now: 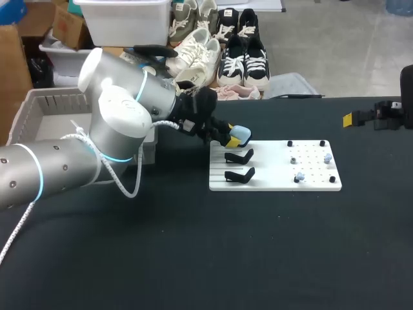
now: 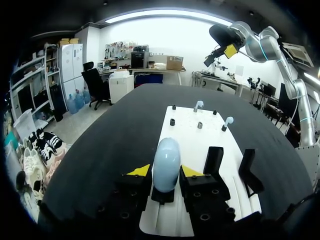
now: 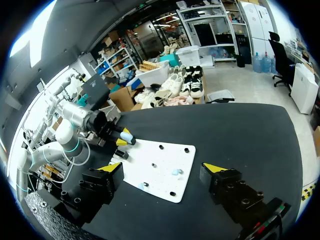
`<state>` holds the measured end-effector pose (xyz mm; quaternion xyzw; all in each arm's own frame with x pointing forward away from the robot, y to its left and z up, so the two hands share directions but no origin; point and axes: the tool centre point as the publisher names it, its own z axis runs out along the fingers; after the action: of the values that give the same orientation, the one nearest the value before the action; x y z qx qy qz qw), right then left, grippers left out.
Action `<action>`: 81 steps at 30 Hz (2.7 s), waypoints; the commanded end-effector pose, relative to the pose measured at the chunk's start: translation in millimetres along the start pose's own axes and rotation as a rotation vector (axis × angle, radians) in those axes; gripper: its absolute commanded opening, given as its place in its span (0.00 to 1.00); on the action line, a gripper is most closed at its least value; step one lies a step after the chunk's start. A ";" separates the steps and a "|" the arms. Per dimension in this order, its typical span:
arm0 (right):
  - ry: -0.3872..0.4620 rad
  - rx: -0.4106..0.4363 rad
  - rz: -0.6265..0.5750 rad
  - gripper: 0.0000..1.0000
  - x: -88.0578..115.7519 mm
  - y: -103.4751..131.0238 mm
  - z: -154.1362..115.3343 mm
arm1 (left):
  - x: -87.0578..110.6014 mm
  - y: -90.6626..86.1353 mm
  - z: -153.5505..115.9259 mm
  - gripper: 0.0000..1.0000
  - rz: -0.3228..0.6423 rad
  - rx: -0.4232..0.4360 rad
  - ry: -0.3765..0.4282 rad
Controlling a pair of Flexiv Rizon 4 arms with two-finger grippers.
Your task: Pick up each earbud case from the left stands, insert the matching earbuds, close the lid, and place the case in the box.
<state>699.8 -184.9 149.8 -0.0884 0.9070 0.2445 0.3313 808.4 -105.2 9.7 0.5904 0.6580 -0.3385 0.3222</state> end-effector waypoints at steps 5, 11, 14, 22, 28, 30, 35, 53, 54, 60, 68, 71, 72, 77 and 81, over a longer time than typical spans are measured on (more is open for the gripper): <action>0.002 -0.005 -0.001 1.00 -0.4 -1.2 0.1 | -1.0 4.3 1.8 0.18 -0.002 0.008 0.004; 0.002 -0.005 -0.001 1.00 -0.4 -1.2 0.1 | -1.4 3.2 -0.8 0.00 -0.004 0.008 0.003; 0.002 -0.005 -0.001 1.00 -0.4 -1.2 0.1 | -3.9 -1.0 -4.1 0.00 -0.004 0.011 -0.004; 0.002 -0.005 -0.001 1.00 -0.4 -1.2 0.1 | -11.9 -6.2 -13.4 0.00 0.001 0.002 -0.001; 0.002 -0.005 -0.001 1.00 -0.4 -1.2 0.1 | -24.8 -3.2 -31.4 0.00 -0.025 -0.022 -0.011; 0.002 -0.005 -0.001 1.00 -0.4 -1.2 0.1 | -31.3 -4.0 -39.1 0.00 -0.032 -0.039 -0.015; 0.002 -0.005 -0.001 1.00 -0.4 -1.2 0.1 | -47.2 -11.5 -54.4 0.00 -0.047 -0.069 -0.019; 0.050 -0.033 -0.046 1.00 -11.2 11.5 15.2 | -77.6 -49.6 -69.0 0.00 -0.090 -0.140 -0.047; 0.056 -0.036 -0.055 1.00 -13.5 14.3 18.3 | -78.3 -51.4 -69.5 0.00 -0.094 -0.141 -0.050; 0.088 -0.069 -0.116 1.00 -26.9 37.9 40.3 | -79.2 -56.8 -68.4 0.00 -0.082 -0.137 -0.038; 0.137 -0.111 -0.185 1.00 -36.6 69.0 68.4 | -86.6 -52.6 -74.1 0.00 -0.059 -0.134 -0.035; 0.155 -0.129 -0.202 1.00 -38.1 77.9 78.4 | -89.1 -50.7 -76.6 0.00 -0.057 -0.137 -0.037; 0.159 -0.134 -0.206 1.00 -38.6 80.2 81.6 | -90.1 -50.4 -77.4 0.00 -0.056 -0.137 -0.037; 0.172 -0.158 -0.220 1.00 -39.6 88.3 94.2 | -93.8 -49.9 -79.7 0.00 -0.041 -0.138 -0.036; 0.180 -0.176 -0.229 1.00 -39.8 93.0 102.3 | -94.1 -46.7 -72.6 0.00 -0.036 -0.134 -0.025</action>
<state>747.9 -58.0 147.2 -0.2317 0.8987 0.2511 0.2750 764.1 -96.6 133.4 0.5491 0.6844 -0.3075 0.3682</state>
